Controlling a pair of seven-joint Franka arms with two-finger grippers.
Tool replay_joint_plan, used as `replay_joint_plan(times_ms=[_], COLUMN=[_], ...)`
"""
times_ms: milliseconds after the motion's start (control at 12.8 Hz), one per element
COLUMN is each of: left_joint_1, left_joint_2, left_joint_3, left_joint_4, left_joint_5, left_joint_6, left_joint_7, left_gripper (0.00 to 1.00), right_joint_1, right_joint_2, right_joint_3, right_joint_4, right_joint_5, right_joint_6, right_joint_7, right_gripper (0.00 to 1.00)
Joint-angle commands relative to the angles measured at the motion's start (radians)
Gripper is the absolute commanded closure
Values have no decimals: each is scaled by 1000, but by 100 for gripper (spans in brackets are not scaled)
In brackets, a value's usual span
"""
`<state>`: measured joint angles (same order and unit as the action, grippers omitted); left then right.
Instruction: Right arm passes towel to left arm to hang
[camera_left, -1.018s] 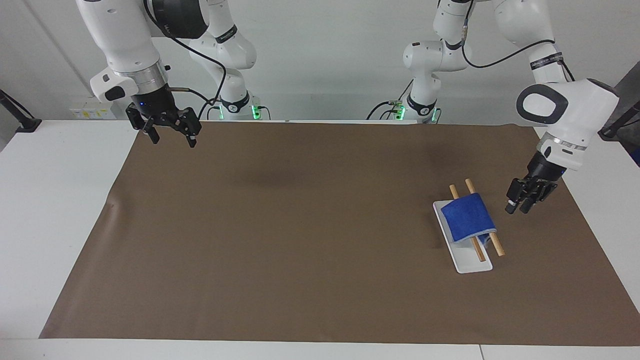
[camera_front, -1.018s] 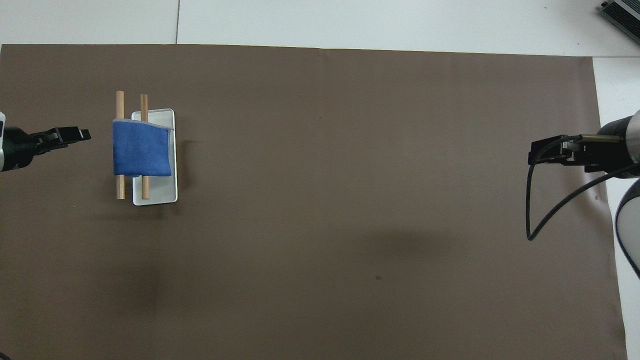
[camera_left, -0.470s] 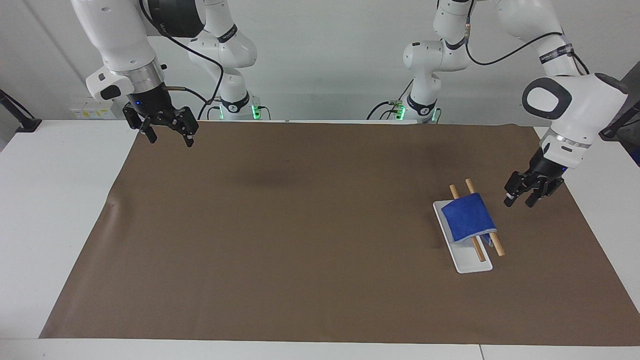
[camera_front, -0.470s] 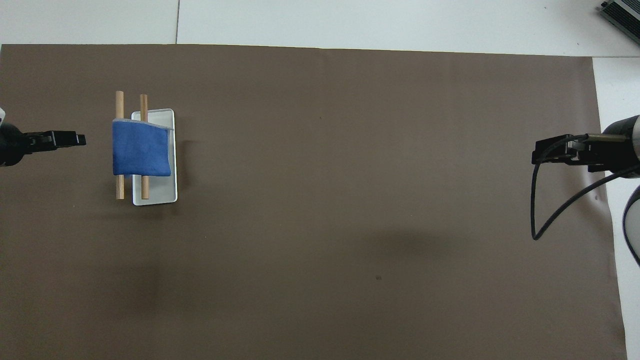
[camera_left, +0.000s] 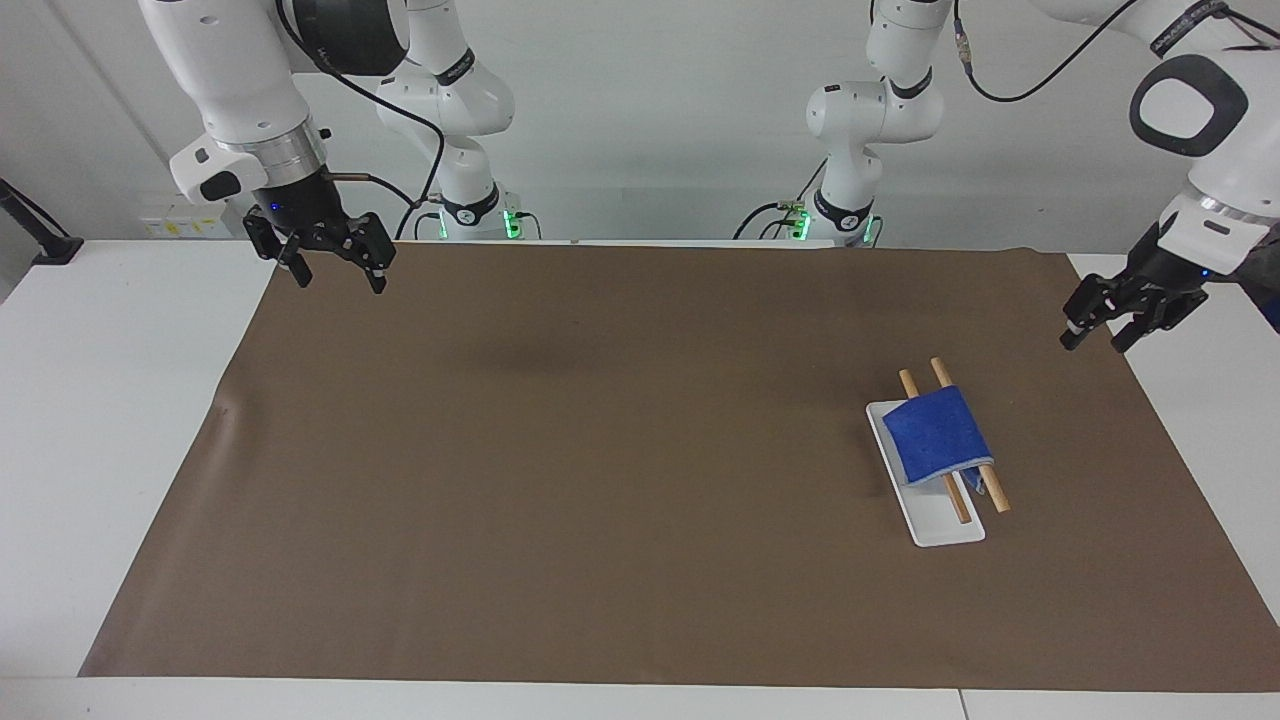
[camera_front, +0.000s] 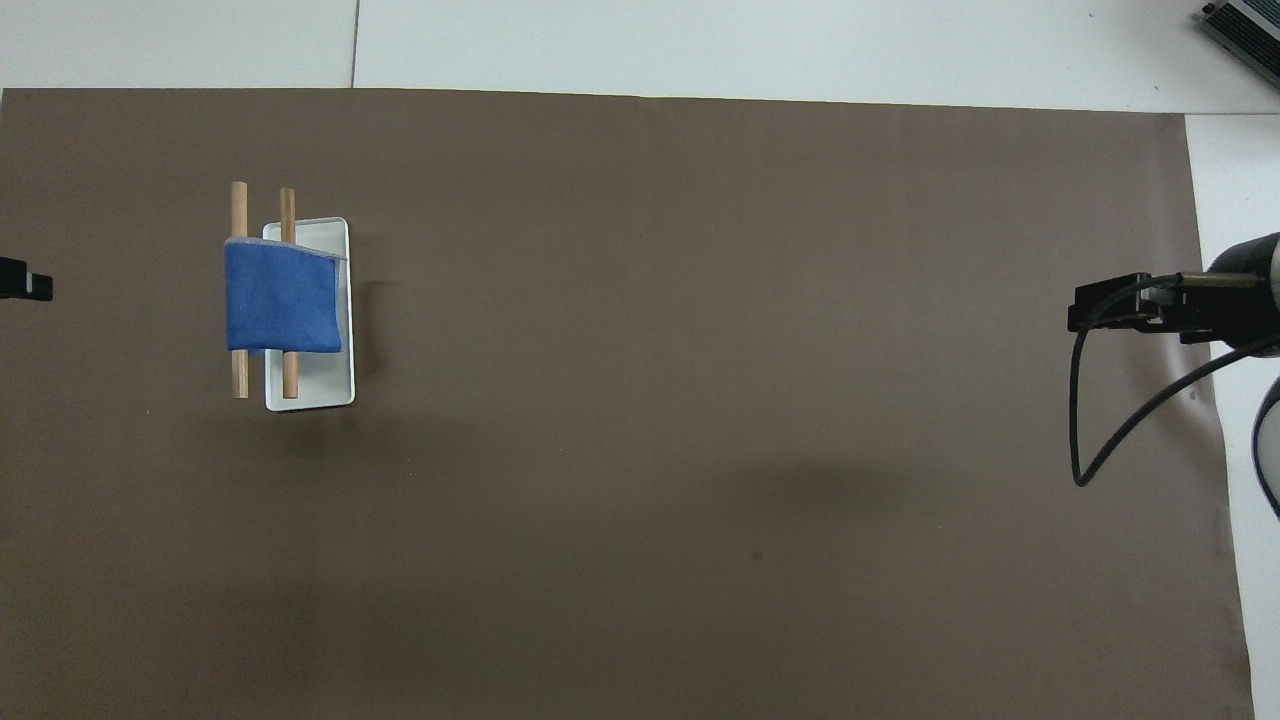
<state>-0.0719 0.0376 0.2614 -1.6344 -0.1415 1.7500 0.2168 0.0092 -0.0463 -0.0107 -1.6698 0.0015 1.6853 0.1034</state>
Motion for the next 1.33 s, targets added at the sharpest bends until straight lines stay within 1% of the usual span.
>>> replay_joint_plan(times_ms=[0, 157, 235, 392, 548, 705, 783, 862, 1018, 1253], left_joint_1=[-15, -15, -17, -17, -16, -15, -15, -14, -12, -8], left_joint_2=[5, -1, -1, -1, -5, -8, -8, -8, -10, -19], left_joint_3=[-14, -53, -74, -157, -240, -251, -251, -252, -257, -271], left_joint_4=[89, 126, 140, 183, 183, 182, 182, 183, 179, 170], left_joint_5=[42, 51, 75, 164, 242, 244, 241, 231, 201, 195], left_joint_6=[-148, -242, -280, -322, -317, -308, -308, -297, -249, -224], left_joint_7=[-98, -126, -138, -169, -218, -221, -224, -220, -215, -221], left_gripper=[23, 22, 22, 22, 22, 22, 17, 2, 0, 0], right_joint_1=[3, 2, -3, -14, -14, -12, -12, -14, -12, -11], right_joint_2=[-3, -3, -3, -3, -3, -3, -1, -3, -4, -10], right_joint_3=[-6, -8, -9, -9, -9, -9, -9, -8, -9, -8], right_joint_4=[-4, -4, -4, -4, -4, -1, 1, -1, -5, -15], right_joint_5=[0, 0, 0, 0, 0, -17, -20, -20, -20, -26], right_joint_6=[-13, -13, -13, -13, -13, -19, -31, -42, -45, -50], right_joint_7=[-31, -28, -28, -28, -28, -33, -33, -37, -82, -85], right_gripper=[0, 0, 0, 0, 0, 0, 0, 0, 0, 0])
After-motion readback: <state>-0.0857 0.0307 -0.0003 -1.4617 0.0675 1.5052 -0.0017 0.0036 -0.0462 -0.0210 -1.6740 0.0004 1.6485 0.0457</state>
